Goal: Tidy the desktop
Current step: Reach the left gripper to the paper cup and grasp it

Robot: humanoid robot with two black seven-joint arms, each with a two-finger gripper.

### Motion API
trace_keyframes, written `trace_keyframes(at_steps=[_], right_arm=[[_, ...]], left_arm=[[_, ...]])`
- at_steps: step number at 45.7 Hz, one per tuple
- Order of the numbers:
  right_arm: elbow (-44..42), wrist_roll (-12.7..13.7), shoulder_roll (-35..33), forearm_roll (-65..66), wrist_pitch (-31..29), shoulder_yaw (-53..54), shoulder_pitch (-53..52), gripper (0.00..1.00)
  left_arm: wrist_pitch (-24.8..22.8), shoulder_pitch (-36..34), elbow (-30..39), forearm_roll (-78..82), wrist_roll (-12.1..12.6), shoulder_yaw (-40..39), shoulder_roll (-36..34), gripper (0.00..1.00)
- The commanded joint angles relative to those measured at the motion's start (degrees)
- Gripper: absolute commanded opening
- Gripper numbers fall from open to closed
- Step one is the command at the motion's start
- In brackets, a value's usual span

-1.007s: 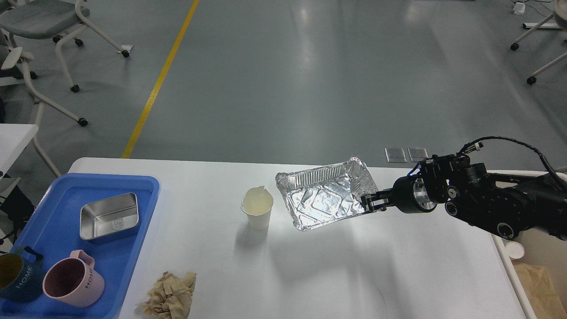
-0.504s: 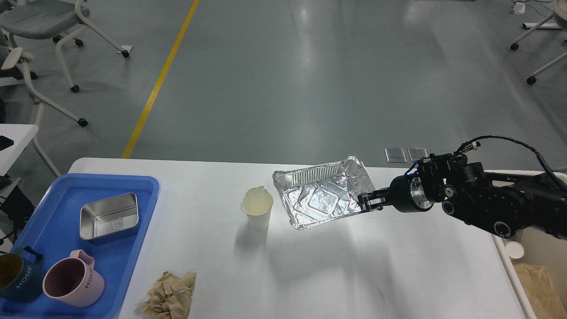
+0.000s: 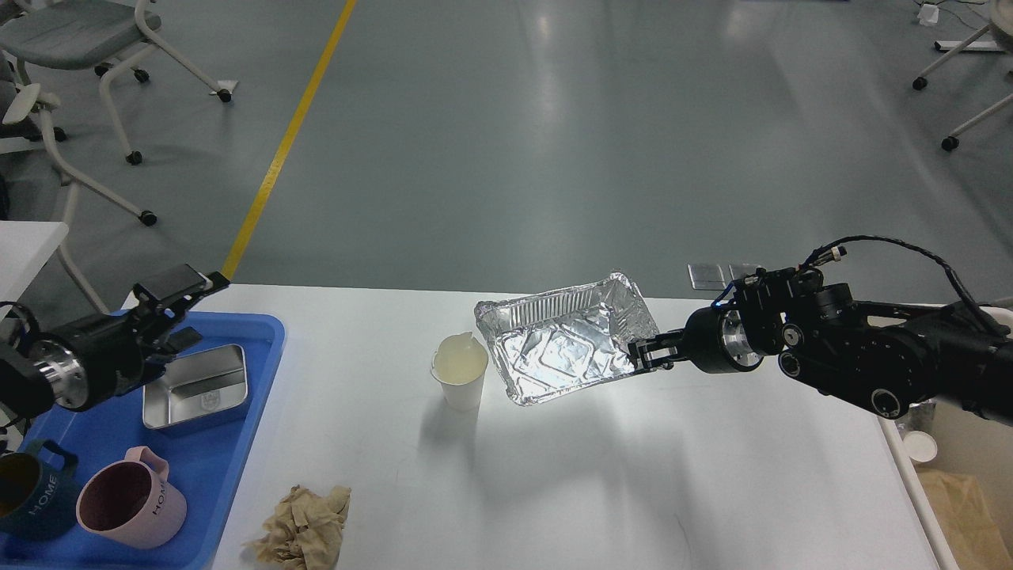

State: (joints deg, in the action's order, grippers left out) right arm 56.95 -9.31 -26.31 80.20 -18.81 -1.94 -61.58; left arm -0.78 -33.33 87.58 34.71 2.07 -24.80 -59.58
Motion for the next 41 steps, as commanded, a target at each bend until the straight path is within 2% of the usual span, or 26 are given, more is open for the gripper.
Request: trace_keyframes(at_steps=[1, 10, 18, 26, 41], right_arm=[[0.0, -0.01, -0.41, -0.05, 0.0, 0.01, 0.06, 0.0], [0.27, -0.01, -1.81, -0.14, 0.0, 0.09, 0.06, 0.0], [0.27, -0.01, -2.26, -0.31, 0.0, 0.18, 0.15, 0.0], [0.27, -0.09, -2.17, -0.31, 0.0, 0.18, 0.15, 0.0], [0.35, -0.09, -2.17, -0.31, 0.18, 0.27, 0.15, 0.0]], left_arm=[[0.78, -7.96, -4.43, 0.27, -0.58, 9.93, 6.92, 0.94], [0.87, -15.53, -12.69, 0.01, -0.75, 20.48, 18.17, 0.95], [0.87, -16.94, -17.79, -0.08, -0.75, 24.62, 24.94, 0.96], [0.87, -17.12, -19.29, 0.09, -0.75, 26.55, 27.41, 0.95], [1.57, -19.49, -22.19, 0.44, -0.84, 29.89, 32.07, 0.85]])
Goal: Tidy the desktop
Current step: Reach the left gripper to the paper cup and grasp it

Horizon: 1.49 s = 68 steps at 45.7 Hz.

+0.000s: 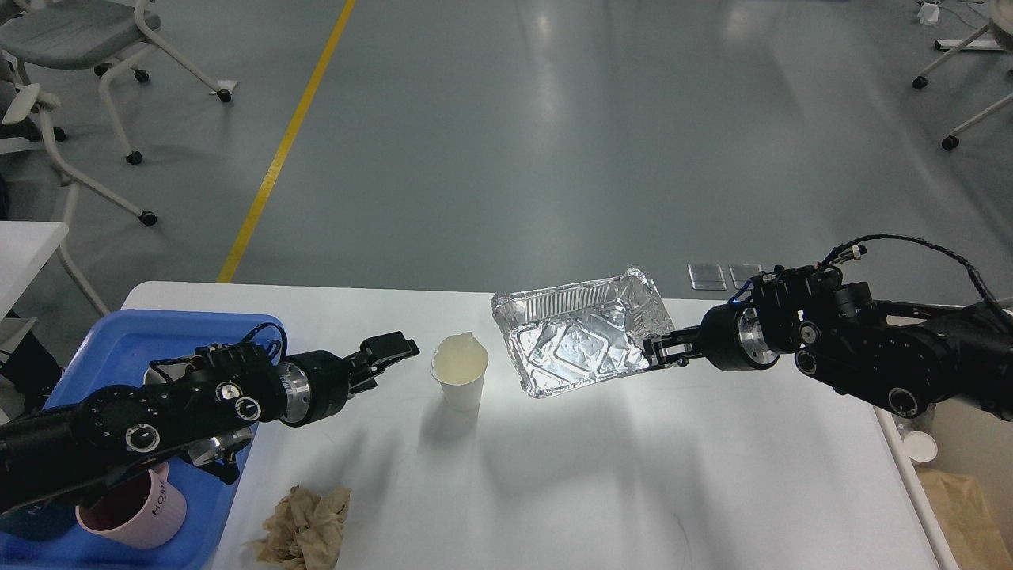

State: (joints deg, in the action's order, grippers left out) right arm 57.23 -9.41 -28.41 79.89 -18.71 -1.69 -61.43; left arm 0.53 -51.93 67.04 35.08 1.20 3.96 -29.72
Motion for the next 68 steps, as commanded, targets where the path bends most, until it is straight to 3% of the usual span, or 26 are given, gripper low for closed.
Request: trace_keyframes(at_steps=[1, 14, 37, 57, 68], right_arm=[[0.08, 0.0, -0.07, 0.0, 0.08, 0.02, 0.0, 0.0], [0.25, 0.0, -0.25, -0.09, 0.26, 0.2, 0.09, 0.0], [0.25, 0.0, -0.16, -0.09, 0.34, 0.46, 0.17, 0.0], [-0.1, 0.09, -0.07, -0.09, 0.61, 0.46, 0.35, 0.0], [-0.1, 0.09, -0.16, -0.09, 0.7, 0.46, 0.35, 0.0]], left_arm=[[0.26, -0.98, -2.17, 0.07, -0.05, 1.57, 2.82, 0.84], [1.14, -2.91, -8.06, -0.01, 0.12, 6.41, 10.47, 0.67], [0.62, -2.38, -12.63, -1.07, -0.32, 8.08, 14.25, 0.42], [0.26, -2.21, -11.75, -1.95, -3.3, 8.43, 13.99, 0.02], [0.44, -1.94, -11.4, -1.95, -4.18, 8.52, 13.46, 0.0]])
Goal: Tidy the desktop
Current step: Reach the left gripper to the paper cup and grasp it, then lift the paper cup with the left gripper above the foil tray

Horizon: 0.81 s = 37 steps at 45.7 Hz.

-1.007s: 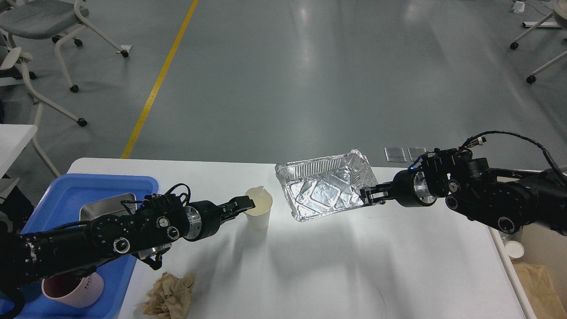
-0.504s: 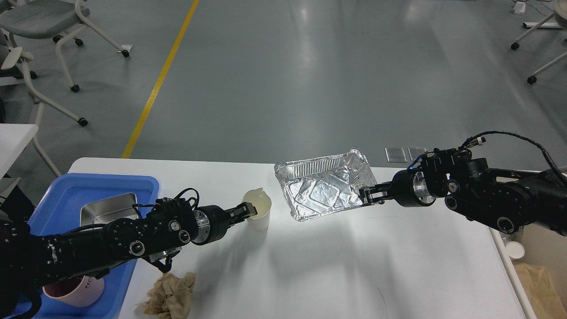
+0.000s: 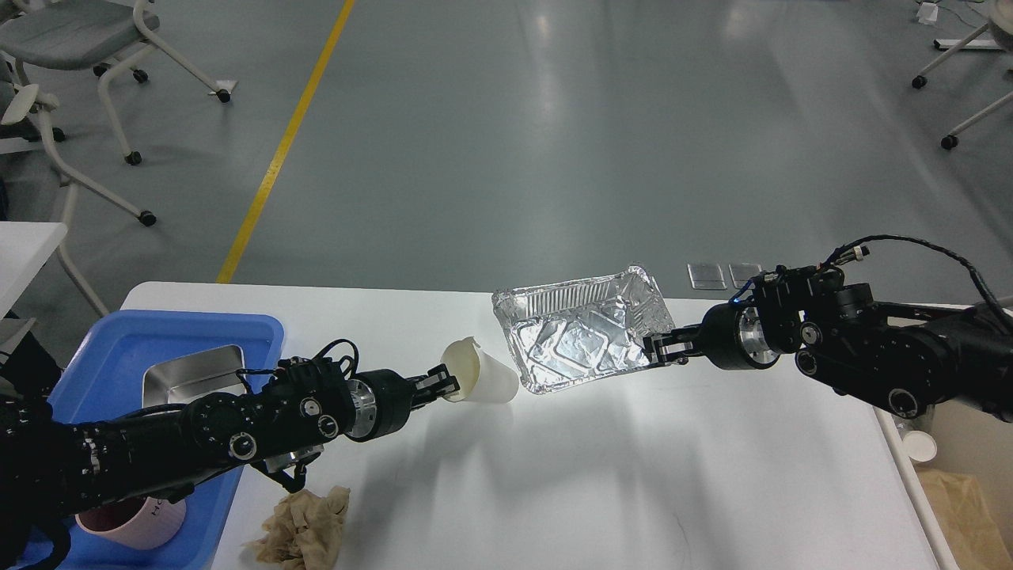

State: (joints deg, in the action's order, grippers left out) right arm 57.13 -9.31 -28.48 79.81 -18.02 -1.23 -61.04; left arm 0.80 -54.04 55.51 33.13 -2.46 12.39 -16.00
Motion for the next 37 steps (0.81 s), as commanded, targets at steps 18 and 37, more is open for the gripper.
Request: trace_keyframes(at_steps=[18, 37], right_arm=[[-0.18, -0.27, 0.36, -1.41, -0.79, -0.53, -0.22, 0.0], [-1.14, -0.27, 4.4, -1.5, -0.79, -0.71, -0.4, 0.0]], left_arm=[[2.36, -0.36, 9.95, 0.0, -0.97, 1.85, -11.23, 0.0], [4.04, -0.63, 32.63, 0.44, -3.25, -3.33, -42.26, 0.0]])
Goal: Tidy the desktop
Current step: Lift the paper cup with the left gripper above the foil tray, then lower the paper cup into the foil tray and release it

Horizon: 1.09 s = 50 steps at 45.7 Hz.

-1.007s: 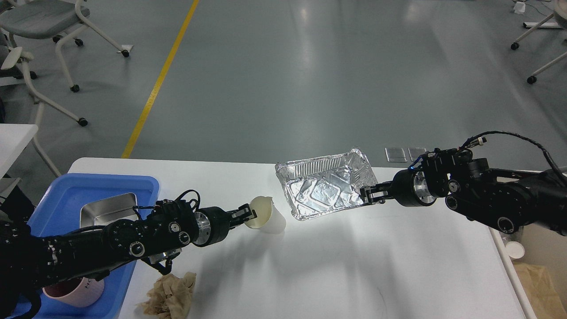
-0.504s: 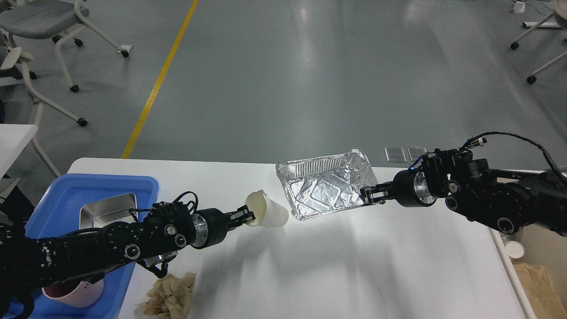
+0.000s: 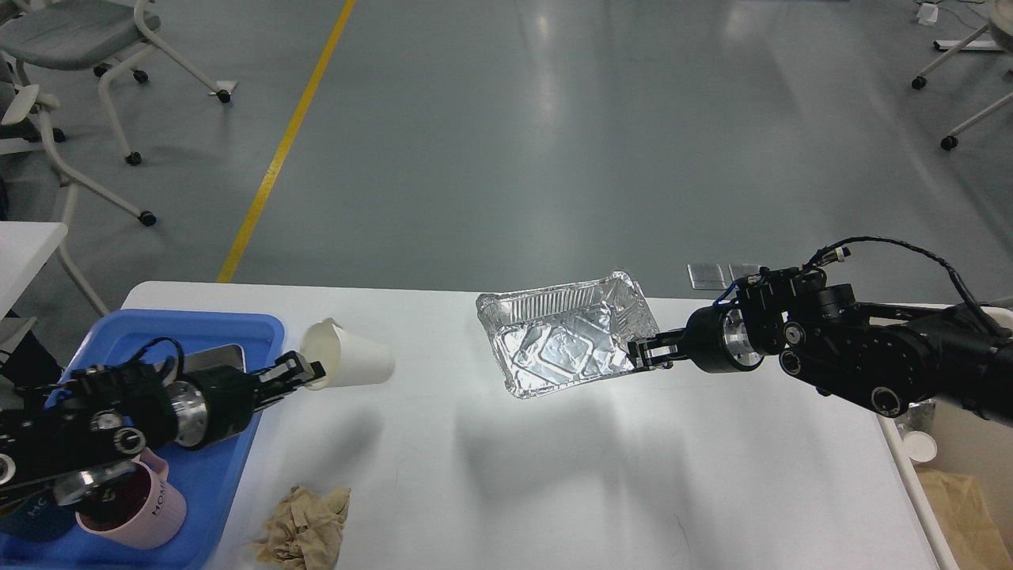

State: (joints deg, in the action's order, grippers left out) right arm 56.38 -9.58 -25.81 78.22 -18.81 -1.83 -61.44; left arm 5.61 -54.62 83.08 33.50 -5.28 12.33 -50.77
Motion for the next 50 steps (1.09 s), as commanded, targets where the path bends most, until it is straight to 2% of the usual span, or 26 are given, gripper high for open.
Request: trace_keyframes(at_steps=[1, 10, 19, 29, 37, 50], right_arm=[[-0.66, 0.0, 2.08, 0.18, 0.0, -0.11, 0.09, 0.0], [-1.36, -0.17, 4.1, 0.18, 0.0, -1.69, -0.53, 0.0], [-1.54, -0.17, 5.42, 0.09, 0.0, -2.83, -1.67, 0.0], [-1.54, -0.7, 5.77, -0.09, 0.0, -4.06, -2.11, 0.0], [-1.54, -0.7, 7.0, -0.09, 0.0, -5.9, -3.34, 0.0], [-2.5, -0.61, 8.41, -1.76, 0.0, -6.87, -5.27, 0.0]], left_arm=[[-0.95, -0.14, 5.94, 0.07, -0.44, -4.06, -8.72, 0.0], [-5.08, -1.63, 9.73, -0.28, 0.18, -10.74, -14.8, 0.0], [-8.24, -7.25, 10.87, -0.37, 0.36, -10.92, -13.31, 0.0], [-8.77, -13.58, 11.23, -1.07, 0.53, -8.9, -6.37, 0.0], [-8.51, -18.24, 8.33, -1.77, 0.97, -2.31, 0.57, 0.0], [-6.66, -19.21, 0.77, -3.88, 2.2, 4.37, 15.16, 0.01]])
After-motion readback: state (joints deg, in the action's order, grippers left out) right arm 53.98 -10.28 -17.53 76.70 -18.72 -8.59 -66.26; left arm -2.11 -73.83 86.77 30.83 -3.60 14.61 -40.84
